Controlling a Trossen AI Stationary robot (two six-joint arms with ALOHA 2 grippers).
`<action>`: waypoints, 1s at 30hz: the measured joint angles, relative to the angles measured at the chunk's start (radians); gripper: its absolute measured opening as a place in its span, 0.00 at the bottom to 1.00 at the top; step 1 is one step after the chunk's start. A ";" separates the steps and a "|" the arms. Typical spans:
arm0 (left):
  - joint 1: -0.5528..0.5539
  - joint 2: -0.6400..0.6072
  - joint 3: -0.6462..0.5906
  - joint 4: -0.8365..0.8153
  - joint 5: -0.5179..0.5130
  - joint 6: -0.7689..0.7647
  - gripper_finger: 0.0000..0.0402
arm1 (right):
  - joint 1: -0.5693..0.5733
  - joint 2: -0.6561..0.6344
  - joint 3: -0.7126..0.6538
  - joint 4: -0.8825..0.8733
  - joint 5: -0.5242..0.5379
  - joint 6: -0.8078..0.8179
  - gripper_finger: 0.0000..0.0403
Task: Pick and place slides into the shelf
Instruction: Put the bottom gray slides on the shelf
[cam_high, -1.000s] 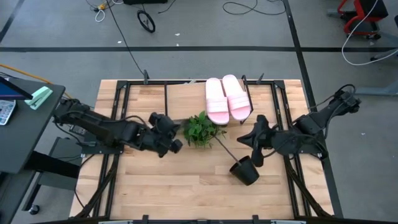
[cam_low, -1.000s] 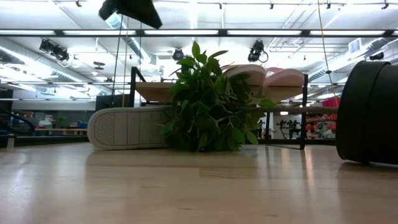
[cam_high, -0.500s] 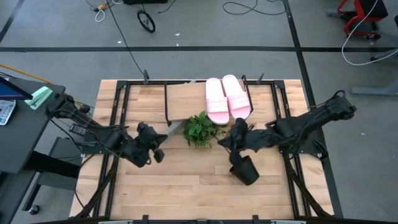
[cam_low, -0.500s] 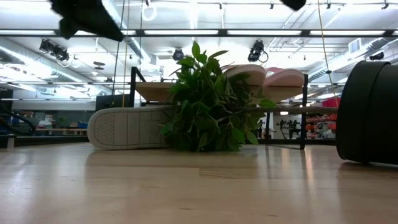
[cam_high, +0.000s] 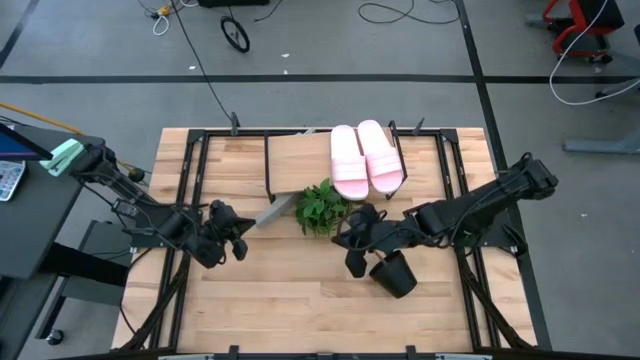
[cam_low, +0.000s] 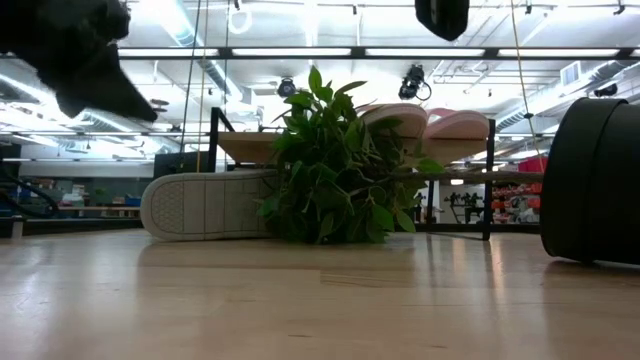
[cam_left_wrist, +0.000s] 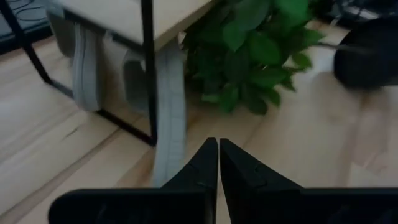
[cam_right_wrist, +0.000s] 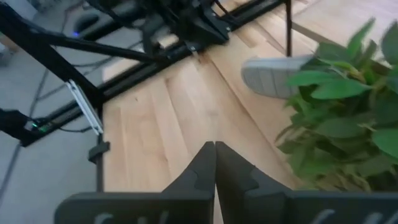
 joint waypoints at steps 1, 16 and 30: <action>0.000 0.000 -0.013 0.000 0.000 -0.011 0.07 | 0.000 0.002 0.001 0.013 0.000 0.000 0.03; 0.003 0.002 -0.152 0.158 0.015 0.012 0.33 | -0.005 0.003 0.001 0.094 0.005 0.005 0.03; 0.082 0.002 -0.154 0.158 0.031 0.089 0.69 | -0.009 0.003 0.001 0.096 0.006 0.022 0.03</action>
